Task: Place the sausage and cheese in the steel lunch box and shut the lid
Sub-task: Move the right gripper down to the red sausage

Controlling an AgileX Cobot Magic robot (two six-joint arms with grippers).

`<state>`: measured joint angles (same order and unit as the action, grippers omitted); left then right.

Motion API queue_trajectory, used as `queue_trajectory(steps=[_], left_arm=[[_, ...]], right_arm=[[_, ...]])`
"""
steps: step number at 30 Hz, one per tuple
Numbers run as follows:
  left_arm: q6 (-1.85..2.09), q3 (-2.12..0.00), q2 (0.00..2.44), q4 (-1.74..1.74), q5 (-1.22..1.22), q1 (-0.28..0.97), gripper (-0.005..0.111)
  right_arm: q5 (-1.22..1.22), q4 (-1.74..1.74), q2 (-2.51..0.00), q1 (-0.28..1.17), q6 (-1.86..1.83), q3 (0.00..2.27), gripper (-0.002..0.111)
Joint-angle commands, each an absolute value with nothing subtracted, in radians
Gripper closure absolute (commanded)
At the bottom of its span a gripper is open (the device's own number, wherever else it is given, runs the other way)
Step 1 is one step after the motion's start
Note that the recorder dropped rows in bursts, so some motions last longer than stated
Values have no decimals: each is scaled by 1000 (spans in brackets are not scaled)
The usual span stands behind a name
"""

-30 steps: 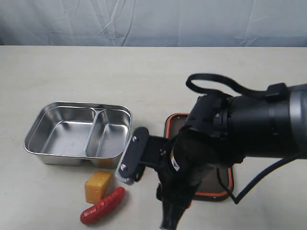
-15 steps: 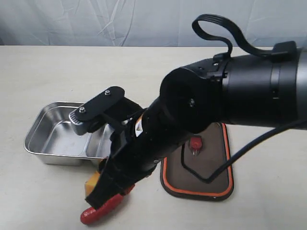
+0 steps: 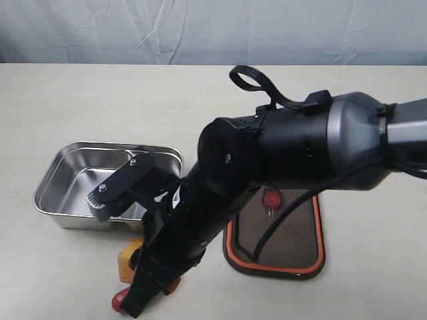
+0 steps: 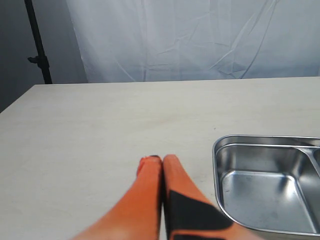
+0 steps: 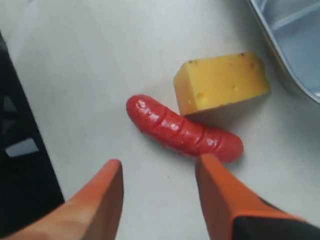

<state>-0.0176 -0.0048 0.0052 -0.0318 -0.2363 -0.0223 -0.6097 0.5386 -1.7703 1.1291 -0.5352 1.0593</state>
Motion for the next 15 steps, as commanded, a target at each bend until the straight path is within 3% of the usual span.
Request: queue_trajectory(steps=[1, 2, 3, 15], left_arm=[[-17, 0, 0, -32, -239, -28, 107], [-17, 0, 0, -32, -239, -28, 107], [-17, 0, 0, -32, -239, -28, 107], [-17, 0, 0, -32, -239, -28, 107]], right_arm=[[-638, 408, -1772, 1131, -706, 1065, 50], [-635, 351, -1772, 1141, -708, 1065, 40], [-626, 332, -1772, 1151, -708, 1065, 38], [-484, 266, -1900, 1218, -710, 1065, 42]])
